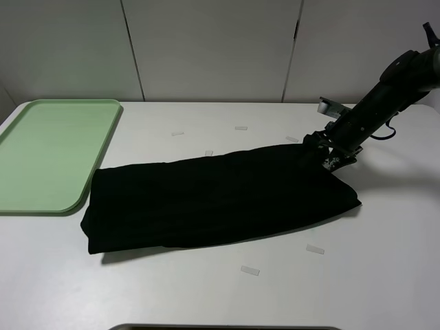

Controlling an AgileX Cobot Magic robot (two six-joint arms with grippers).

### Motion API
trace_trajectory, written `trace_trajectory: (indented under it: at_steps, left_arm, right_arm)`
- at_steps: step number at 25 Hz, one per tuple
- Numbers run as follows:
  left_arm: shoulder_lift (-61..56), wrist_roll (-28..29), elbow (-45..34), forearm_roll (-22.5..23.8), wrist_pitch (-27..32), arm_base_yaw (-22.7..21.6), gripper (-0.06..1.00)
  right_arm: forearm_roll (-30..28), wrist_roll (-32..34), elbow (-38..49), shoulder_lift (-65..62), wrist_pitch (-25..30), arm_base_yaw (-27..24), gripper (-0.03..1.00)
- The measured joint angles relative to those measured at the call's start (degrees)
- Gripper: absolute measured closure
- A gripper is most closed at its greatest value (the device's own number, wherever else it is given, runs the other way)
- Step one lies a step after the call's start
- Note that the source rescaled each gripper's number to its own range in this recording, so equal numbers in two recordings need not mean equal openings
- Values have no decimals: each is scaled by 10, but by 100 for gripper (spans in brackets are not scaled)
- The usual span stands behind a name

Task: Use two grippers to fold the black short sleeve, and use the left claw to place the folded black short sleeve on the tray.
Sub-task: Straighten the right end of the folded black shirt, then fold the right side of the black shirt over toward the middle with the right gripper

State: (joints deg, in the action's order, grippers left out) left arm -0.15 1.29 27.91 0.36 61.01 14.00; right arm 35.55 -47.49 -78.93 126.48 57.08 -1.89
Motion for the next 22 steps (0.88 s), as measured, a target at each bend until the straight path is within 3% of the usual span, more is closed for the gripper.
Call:
trace_trajectory:
  at_steps: [3, 5, 8, 10, 11, 17, 22]
  left_arm:
    - [0, 0, 0, 0, 0, 0, -6]
    - [0, 0, 0, 0, 0, 0, -6]
    - [0, 0, 0, 0, 0, 0, -6]
    - [0, 0, 0, 0, 0, 0, -6]
    - [0, 0, 0, 0, 0, 0, -6]
    - [0, 0, 0, 0, 0, 0, -6]
    - [0, 0, 0, 0, 0, 0, -6]
  right_arm:
    - [-5, 0, 0, 0, -5, 0, 4]
    - [-15, 0, 0, 1, -13, 0, 16]
    - [-32, 1, 0, 6, -23, 0, 52]
    - [-34, 8, 1, 10, -25, 0, 81]
    - [-34, 11, 1, 10, -24, 0, 89]
    - [-50, 22, 1, 10, -25, 2, 92]
    - [-104, 66, 0, 5, -29, 5, 92]
